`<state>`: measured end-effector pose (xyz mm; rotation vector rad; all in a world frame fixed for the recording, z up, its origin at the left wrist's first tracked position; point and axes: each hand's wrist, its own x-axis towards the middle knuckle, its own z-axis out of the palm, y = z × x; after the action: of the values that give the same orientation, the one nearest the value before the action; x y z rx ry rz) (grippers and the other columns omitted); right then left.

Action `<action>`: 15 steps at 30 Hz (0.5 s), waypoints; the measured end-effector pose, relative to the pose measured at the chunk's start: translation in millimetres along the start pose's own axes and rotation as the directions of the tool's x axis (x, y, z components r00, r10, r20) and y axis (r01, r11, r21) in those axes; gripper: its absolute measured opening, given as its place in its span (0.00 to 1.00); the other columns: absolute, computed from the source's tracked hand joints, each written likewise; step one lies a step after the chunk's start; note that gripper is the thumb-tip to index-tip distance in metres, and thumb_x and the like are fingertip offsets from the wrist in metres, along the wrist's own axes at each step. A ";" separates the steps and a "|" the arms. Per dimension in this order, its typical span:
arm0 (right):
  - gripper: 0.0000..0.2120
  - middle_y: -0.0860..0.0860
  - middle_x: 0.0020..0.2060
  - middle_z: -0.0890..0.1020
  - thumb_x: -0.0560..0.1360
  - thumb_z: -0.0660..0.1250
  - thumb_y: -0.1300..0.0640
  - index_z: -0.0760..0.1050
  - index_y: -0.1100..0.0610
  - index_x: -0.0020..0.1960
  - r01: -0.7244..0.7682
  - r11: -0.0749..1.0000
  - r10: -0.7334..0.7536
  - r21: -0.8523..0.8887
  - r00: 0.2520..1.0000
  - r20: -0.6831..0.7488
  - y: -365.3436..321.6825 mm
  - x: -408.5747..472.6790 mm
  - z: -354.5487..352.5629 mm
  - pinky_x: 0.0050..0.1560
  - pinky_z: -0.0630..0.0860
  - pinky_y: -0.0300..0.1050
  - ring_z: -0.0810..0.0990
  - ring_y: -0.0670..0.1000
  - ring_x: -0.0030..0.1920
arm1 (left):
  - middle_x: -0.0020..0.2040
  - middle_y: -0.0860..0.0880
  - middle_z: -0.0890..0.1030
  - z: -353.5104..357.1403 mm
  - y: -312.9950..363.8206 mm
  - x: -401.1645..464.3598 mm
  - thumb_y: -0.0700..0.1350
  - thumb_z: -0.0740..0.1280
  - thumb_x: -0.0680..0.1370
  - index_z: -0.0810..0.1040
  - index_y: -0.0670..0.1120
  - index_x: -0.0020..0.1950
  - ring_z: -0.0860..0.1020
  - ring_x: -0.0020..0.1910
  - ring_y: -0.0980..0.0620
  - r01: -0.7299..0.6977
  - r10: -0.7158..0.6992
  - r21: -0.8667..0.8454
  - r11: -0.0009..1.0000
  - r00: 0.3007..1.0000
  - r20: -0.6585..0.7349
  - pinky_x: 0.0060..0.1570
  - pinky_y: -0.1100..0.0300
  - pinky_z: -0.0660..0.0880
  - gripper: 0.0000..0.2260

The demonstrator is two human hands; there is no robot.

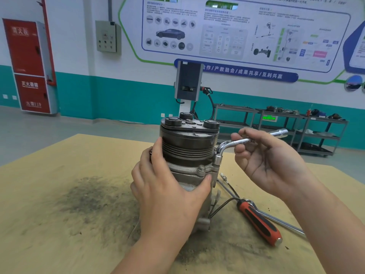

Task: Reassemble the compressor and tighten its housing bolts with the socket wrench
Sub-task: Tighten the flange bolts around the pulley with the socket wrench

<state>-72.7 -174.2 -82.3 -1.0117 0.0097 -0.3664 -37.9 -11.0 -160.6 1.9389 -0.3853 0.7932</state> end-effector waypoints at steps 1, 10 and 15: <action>0.05 0.57 0.35 0.83 0.69 0.65 0.60 0.75 0.61 0.44 0.019 1.000 -0.019 0.004 1.000 -0.010 1.8 -0.2 0.6 0.27 0.76 0.37 0.77 0.49 0.27 | 0.71 0.47 0.67 0.1 0.0 0.1 0.65 0.68 0.63 0.59 0.48 0.76 0.61 0.69 0.48 0.002 -0.002 0.001 1.000 1.000 -0.001 0.67 0.46 0.62 0.46; 0.14 0.57 0.29 0.82 0.78 0.54 0.69 0.75 0.60 0.40 0.529 0.840 -0.534 -0.123 0.845 -0.012 28.7 -7.4 4.8 0.26 0.73 0.39 0.76 0.53 0.23 | 0.72 0.46 0.67 0.3 -0.5 -0.9 0.65 0.69 0.63 0.60 0.47 0.76 0.62 0.69 0.45 0.000 0.000 0.010 1.000 1.000 -0.002 0.67 0.45 0.63 0.46; 0.08 0.57 0.31 0.82 0.74 0.56 0.65 0.74 0.61 0.44 0.671 0.702 -0.671 -0.238 0.735 0.094 35.9 -9.5 1.9 0.28 0.74 0.42 0.77 0.56 0.24 | 0.72 0.46 0.67 1.7 -1.5 -0.7 0.65 0.69 0.64 0.59 0.48 0.76 0.61 0.69 0.46 0.001 -0.001 0.012 1.000 1.000 -0.008 0.67 0.44 0.64 0.46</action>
<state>-70.7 -152.7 -112.6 -1.2564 -0.3353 -1.0672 -37.0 -11.8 -162.6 1.9464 -0.3748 0.8044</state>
